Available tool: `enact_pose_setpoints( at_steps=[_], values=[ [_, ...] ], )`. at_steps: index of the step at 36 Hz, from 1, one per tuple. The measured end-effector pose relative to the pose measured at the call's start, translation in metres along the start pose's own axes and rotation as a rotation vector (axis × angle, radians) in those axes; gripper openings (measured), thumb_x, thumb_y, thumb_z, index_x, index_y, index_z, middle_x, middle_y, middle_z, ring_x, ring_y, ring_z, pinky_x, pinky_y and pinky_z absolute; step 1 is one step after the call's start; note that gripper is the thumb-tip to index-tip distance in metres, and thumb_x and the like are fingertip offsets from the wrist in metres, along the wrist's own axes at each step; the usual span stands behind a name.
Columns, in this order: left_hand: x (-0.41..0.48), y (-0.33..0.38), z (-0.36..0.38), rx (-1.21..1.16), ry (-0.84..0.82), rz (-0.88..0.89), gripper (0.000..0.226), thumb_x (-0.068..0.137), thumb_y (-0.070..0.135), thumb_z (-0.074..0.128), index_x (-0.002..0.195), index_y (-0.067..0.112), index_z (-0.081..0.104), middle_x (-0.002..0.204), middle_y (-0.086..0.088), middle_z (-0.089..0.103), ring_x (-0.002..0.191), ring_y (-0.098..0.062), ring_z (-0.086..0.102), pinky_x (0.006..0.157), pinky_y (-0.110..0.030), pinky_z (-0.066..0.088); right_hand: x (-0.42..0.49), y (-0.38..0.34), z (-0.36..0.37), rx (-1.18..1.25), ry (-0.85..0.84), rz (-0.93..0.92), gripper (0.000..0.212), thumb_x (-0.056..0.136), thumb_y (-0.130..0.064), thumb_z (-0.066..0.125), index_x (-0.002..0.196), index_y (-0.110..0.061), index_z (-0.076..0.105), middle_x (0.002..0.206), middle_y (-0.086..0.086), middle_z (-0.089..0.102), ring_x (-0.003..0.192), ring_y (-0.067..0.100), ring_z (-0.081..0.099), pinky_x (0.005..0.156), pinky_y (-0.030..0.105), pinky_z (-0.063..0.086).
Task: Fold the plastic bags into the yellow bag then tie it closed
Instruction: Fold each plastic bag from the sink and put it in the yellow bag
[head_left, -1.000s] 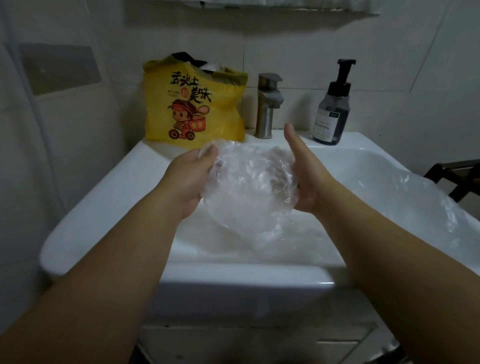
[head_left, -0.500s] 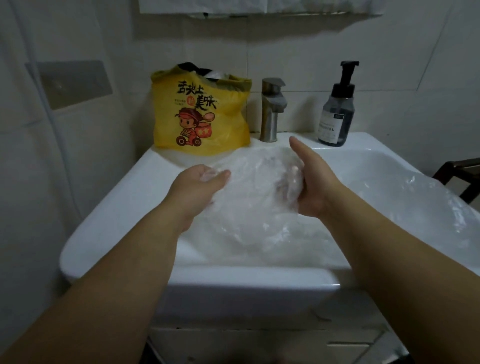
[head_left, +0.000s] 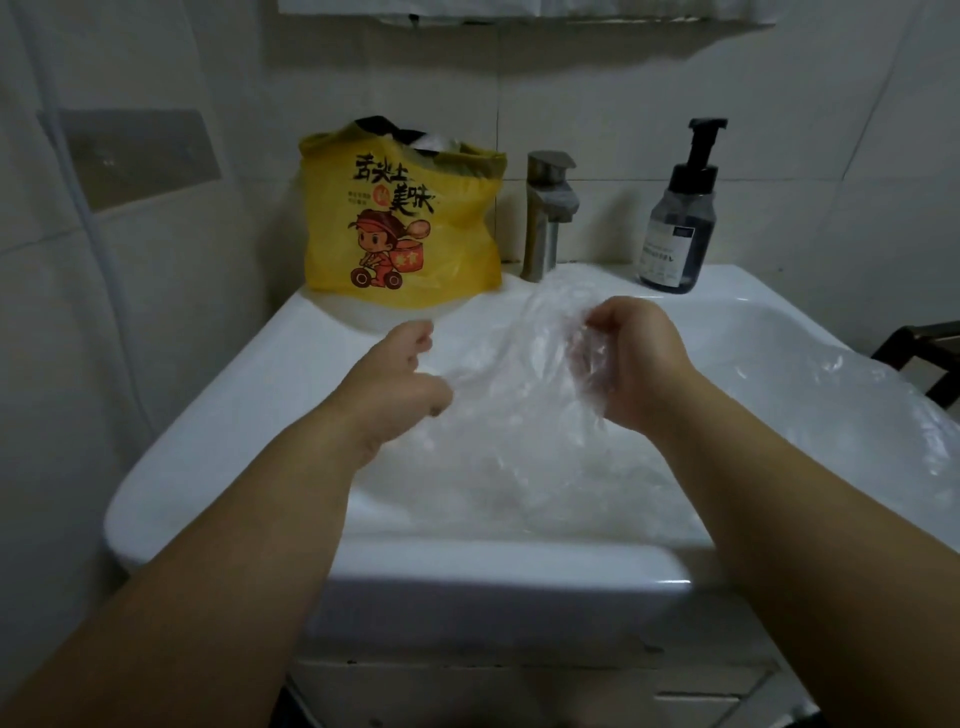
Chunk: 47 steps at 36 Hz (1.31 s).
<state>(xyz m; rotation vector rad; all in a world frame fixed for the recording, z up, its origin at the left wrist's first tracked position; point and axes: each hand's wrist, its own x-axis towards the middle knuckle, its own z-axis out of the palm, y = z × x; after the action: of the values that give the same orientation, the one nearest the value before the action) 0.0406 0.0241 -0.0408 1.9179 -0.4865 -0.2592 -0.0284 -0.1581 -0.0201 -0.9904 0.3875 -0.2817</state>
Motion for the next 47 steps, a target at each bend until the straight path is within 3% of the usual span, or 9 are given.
enact_pose_setpoints(
  at_steps=[4,8,15,18,22,28,32,39,47],
  values=[
    [-0.003,0.01,0.003,-0.262,-0.014,0.099,0.085,0.063,0.034,0.057,0.145,0.024,0.039,0.146,0.008,0.042,0.134,-0.009,0.037,0.108,-0.033,0.028,0.002,0.008,0.006,-0.17,-0.03,0.021,0.023,0.084,-0.005,0.044,0.062,-0.01,0.048,0.047,0.002,0.049,0.046,0.014,0.047,0.054,0.025,0.037],
    [-0.006,0.008,0.008,-0.042,-0.227,-0.027,0.071,0.063,0.074,0.068,0.114,0.024,0.069,0.1,0.009,0.07,0.097,-0.01,0.062,0.101,-0.038,0.042,0.003,0.01,0.008,-0.162,-0.137,0.091,0.03,0.085,-0.01,0.043,0.055,-0.013,0.048,0.051,0.002,0.047,0.043,0.014,0.048,0.048,0.019,0.04],
    [0.002,0.005,0.008,-0.235,-0.071,0.057,0.022,0.085,0.028,0.07,0.076,0.008,0.064,0.074,-0.001,0.064,0.07,-0.014,0.06,0.068,-0.026,0.05,0.004,0.004,0.002,-0.146,-0.138,0.182,0.025,0.091,-0.027,0.05,0.084,-0.006,0.062,0.073,0.009,0.064,0.069,0.022,0.059,0.07,0.03,0.046],
    [0.007,0.004,0.002,-0.416,0.04,0.03,0.018,0.086,0.027,0.071,0.091,0.01,0.069,0.093,-0.009,0.074,0.089,-0.025,0.07,0.082,-0.037,0.058,0.003,0.006,-0.001,-0.259,-0.239,0.29,0.052,0.081,-0.041,0.064,0.117,-0.004,0.058,0.096,0.011,0.063,0.082,0.025,0.06,0.082,0.039,0.05],
    [0.005,0.006,0.0,-0.466,0.14,0.004,0.02,0.087,0.032,0.069,0.095,0.015,0.066,0.095,-0.004,0.073,0.092,-0.021,0.07,0.083,-0.037,0.057,0.001,0.016,0.009,-0.252,-0.223,0.209,0.002,0.091,-0.007,0.055,0.091,-0.008,0.053,0.065,0.006,0.055,0.057,0.016,0.051,0.064,0.032,0.056],
    [0.005,0.011,-0.006,-0.697,0.158,-0.011,0.035,0.096,0.035,0.057,0.128,0.023,0.048,0.126,-0.004,0.061,0.111,-0.019,0.063,0.092,-0.036,0.052,0.002,0.008,0.004,-0.053,-0.063,-0.002,0.062,0.098,-0.026,0.051,0.15,-0.032,0.018,0.122,0.015,0.058,0.075,0.022,0.065,0.079,0.043,0.053],
    [0.004,0.011,-0.006,-0.712,0.121,0.101,0.038,0.098,0.009,0.048,0.119,0.04,0.05,0.104,-0.001,0.06,0.072,-0.01,0.057,0.056,-0.022,0.048,-0.004,0.002,0.004,-0.024,-0.184,-0.011,0.055,0.096,-0.019,0.052,0.145,-0.033,0.031,0.121,0.013,0.061,0.087,0.029,0.069,0.077,0.045,0.057],
    [0.007,0.004,-0.007,-0.518,0.158,0.082,0.028,0.093,0.001,0.055,0.1,0.026,0.065,0.1,0.004,0.062,0.081,-0.005,0.058,0.063,-0.019,0.044,-0.001,0.001,0.006,-0.036,-0.134,-0.068,0.029,0.091,0.008,0.05,0.118,0.001,0.058,0.097,0.015,0.065,0.079,0.022,0.065,0.086,0.037,0.055],
    [0.006,-0.008,-0.002,0.012,0.371,0.174,0.034,0.085,0.009,0.071,0.115,0.022,0.062,0.097,0.009,0.053,0.082,-0.002,0.05,0.055,0.003,0.037,0.007,0.015,-0.006,-0.949,0.015,-0.249,0.058,0.083,0.007,0.065,0.138,-0.005,0.048,0.096,0.005,0.06,0.079,0.018,0.061,0.071,0.019,0.052]
  ],
)
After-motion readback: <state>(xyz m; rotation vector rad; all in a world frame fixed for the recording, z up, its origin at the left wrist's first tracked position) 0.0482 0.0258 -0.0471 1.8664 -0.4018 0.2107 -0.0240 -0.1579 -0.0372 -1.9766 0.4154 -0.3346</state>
